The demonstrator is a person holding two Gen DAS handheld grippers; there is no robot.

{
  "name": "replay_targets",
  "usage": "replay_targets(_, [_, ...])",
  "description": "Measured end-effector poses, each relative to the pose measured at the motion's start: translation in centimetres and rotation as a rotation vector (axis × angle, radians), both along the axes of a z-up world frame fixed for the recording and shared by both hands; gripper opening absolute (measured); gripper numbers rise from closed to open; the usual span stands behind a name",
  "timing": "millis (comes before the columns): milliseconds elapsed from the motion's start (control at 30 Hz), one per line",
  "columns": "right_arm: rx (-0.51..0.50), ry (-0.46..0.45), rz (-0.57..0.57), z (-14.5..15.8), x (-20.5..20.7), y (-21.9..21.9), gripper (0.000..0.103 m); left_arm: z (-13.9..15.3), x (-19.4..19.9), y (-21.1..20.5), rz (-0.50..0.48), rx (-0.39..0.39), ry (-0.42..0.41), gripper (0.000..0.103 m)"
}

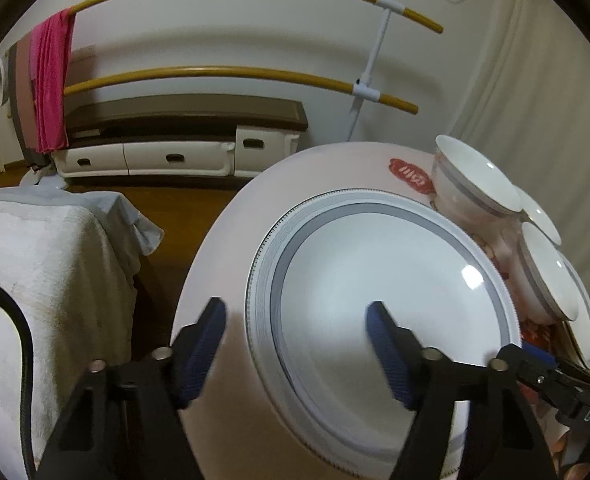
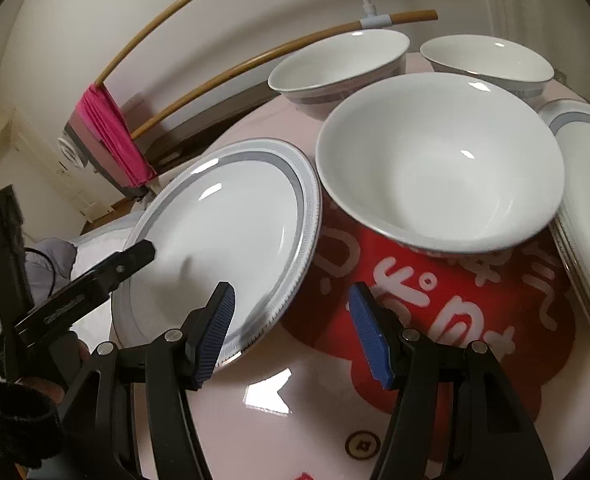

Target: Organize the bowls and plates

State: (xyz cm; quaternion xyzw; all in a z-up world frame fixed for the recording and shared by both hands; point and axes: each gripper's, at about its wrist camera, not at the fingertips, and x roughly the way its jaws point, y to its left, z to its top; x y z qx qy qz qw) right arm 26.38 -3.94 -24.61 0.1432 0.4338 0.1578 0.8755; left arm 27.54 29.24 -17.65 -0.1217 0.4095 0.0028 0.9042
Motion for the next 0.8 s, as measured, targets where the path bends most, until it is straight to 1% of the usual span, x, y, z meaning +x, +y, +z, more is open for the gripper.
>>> replay_targets(67, [0.003, -0.008, 0.001, 0.0, 0.2, 0.1, 0.061, -0.3, 1.0, 0.3, -0.005, -0.006, 0.006, 0.047])
replay_targets(133, [0.007, -0.016, 0.006, 0.0, 0.3, 0.2, 0.06, -0.2, 1.1, 0.5, -0.008, 0.005, 0.009, 0.044])
replay_targets(200, [0.014, -0.017, 0.013, -0.2, 0.5, 0.3, 0.046, -0.4, 1.5, 0.4, -0.009, 0.014, 0.01, 0.042])
replay_targets(233, [0.017, -0.015, 0.016, -0.4, 0.5, 0.2, 0.043, -0.6, 1.7, 0.4, -0.011, 0.011, 0.011, 0.041])
replay_targets(367, [0.044, -0.007, 0.032, -0.8, 0.7, 0.2, 0.023, -0.8, 2.0, 0.4, -0.023, 0.026, 0.013, 0.04])
replay_targets(433, [0.049, -0.012, 0.034, -0.9, 0.6, 0.2, 0.023, -1.0, 2.5, 0.2, -0.024, 0.04, 0.015, 0.039])
replay_targets(500, [0.062, -0.013, 0.035, -1.0, 0.7, 0.0, 0.021, -1.2, 2.6, 0.2, -0.005, 0.042, 0.008, 0.03])
replay_targets(567, [0.059, -0.014, 0.035, -1.1, 0.4, -0.2, 0.018, -1.3, 2.6, 0.4, 0.008, 0.017, 0.001, 0.026])
replay_targets(600, [0.053, -0.017, 0.04, -1.0, 0.3, -0.2, 0.018, -1.3, 2.5, 0.4, 0.011, 0.018, -0.003, 0.025])
replay_targets(700, [0.028, -0.024, 0.059, -0.9, 0.0, 0.1, 0.019, -1.3, 1.9, -0.3, 0.015, 0.061, -0.008, 0.025])
replay_targets(800, [0.033, -0.025, 0.073, -0.7, -0.4, 0.2, 0.019, -1.1, 1.3, -0.5, 0.021, 0.046, -0.01, 0.023])
